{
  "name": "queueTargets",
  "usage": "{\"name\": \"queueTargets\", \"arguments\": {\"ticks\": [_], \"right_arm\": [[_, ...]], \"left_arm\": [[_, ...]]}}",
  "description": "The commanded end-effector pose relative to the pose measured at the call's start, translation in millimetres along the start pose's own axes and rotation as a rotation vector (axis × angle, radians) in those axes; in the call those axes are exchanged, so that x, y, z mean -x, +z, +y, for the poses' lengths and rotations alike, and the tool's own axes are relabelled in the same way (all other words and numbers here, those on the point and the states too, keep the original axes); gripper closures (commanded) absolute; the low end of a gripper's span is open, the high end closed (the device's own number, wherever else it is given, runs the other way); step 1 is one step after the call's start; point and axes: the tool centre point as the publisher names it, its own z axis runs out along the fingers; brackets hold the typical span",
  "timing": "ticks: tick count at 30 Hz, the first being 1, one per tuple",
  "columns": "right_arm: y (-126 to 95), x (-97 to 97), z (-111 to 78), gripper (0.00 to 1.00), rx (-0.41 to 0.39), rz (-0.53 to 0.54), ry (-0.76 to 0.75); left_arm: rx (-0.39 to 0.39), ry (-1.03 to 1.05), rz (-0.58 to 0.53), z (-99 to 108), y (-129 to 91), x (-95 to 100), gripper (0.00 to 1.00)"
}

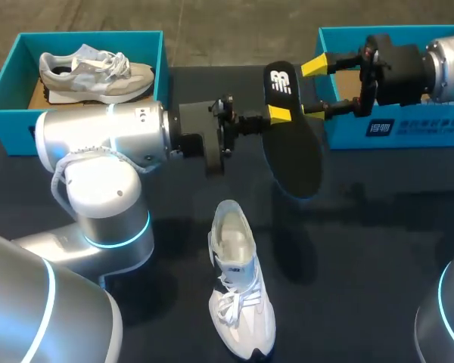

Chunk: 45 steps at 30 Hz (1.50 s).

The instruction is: Take the shoe out of the shoebox, open the shoe tongue, remove and reinsert the insole, then place the shoe into the shoebox

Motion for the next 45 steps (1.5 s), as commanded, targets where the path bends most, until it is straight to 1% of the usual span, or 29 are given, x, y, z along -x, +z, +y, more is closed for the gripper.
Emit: {"name": "queueTargets", "arguments": {"ticks": [1, 12, 22, 27, 29, 32, 33, 35, 38, 45], "right_arm": [[-4, -3.5, -9.6, 0.00, 0.008, -0.011, 0.003], [-7, -4.9, -31.3, 0.00, 0.010, -0.016, -0.010], [-12, -8.2, -42.6, 0.00, -0.001, -0.029, -0.026], [-14, -6.9, -46.6, 0.00, -0.002, -0.038, -0.017], [-14, -6.9, -46.6, 0.00, -0.002, -0.038, -0.017], [-14, -6.9, -46.6, 0.00, -0.002, -0.038, -0.017], [-14, -6.9, -46.6, 0.00, -0.002, -0.038, -0.017], [-14, -6.9, -46.6, 0.00, -0.002, -0.038, -0.017], [-14, -6.9, -46.6, 0.00, -0.002, -0.038, -0.017], [-14, -6.9, -46.6, 0.00, -0.002, -0.038, -0.017]], "left_arm": [[0.005, -0.001, 0.008, -3, -13, -2.2, 1.00], [0.031, -0.026, 0.040, -4, -34, -15.2, 1.00], [0.037, -0.059, 0.068, -7, -55, -29.6, 1.00], [0.042, -0.078, 0.069, -10, -65, -30.5, 1.00], [0.021, -0.135, 0.048, -11, -71, -29.2, 1.00], [-0.016, -0.216, 0.049, -14, -74, -27.9, 1.00], [-0.032, -0.258, 0.059, -15, -76, -27.8, 1.00], [-0.072, -0.408, 0.062, -14, -79, -30.4, 1.00], [-0.131, -0.519, 0.076, -15, -84, -31.3, 1.00], [-0.131, -0.519, 0.076, -15, -84, -31.3, 1.00]]}}
